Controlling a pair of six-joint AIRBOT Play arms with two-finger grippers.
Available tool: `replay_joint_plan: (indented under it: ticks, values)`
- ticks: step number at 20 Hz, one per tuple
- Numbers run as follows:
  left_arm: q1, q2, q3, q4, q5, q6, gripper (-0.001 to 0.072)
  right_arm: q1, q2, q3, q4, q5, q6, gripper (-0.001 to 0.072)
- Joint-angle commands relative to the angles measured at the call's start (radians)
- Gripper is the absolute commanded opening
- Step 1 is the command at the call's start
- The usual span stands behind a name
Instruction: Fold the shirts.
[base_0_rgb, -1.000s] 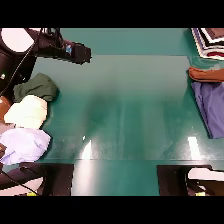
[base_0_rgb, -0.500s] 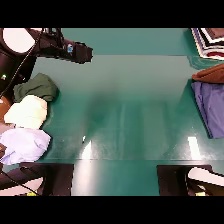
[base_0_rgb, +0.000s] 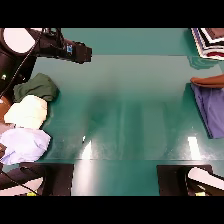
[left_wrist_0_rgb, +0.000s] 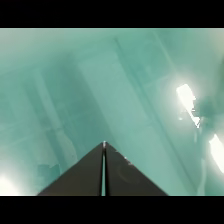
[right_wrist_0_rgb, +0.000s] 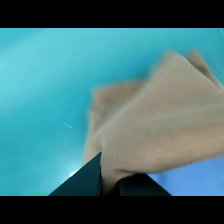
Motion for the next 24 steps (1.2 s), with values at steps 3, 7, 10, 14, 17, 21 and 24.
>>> replay_joint_plan:
  ticks: [3,7,10,14,17,21,24]
  values:
    - [0.0,0.0,0.0,0.007,0.0,0.026,0.0024,0.0,0.013,-0.04,-0.306,0.152,0.099,0.0018]
    - [0.0,0.0,0.0,0.007,0.0,0.026,0.0025,-0.001,0.055,-0.187,-0.48,0.163,0.105,0.0397]
    - [0.0,0.0,0.0,0.007,0.0,0.026,0.0025,0.0,0.061,-0.224,-0.551,0.17,0.105,0.0675]
    - [0.0,0.0,0.0,0.006,0.003,0.026,0.0025,0.066,0.079,-0.224,-0.321,0.132,0.103,0.0643]
    - [0.0,0.0,0.0,0.002,0.002,0.025,0.0025,0.224,0.088,-0.224,-0.11,0.068,0.103,0.0643]
    - [0.0,0.0,0.0,0.002,0.012,0.025,0.0025,0.49,0.088,-0.224,-0.074,-0.013,0.099,0.0329]
    - [0.0,0.0,0.0,0.002,0.012,0.025,0.0025,0.638,0.088,-0.224,-0.075,-0.054,0.047,0.0019]
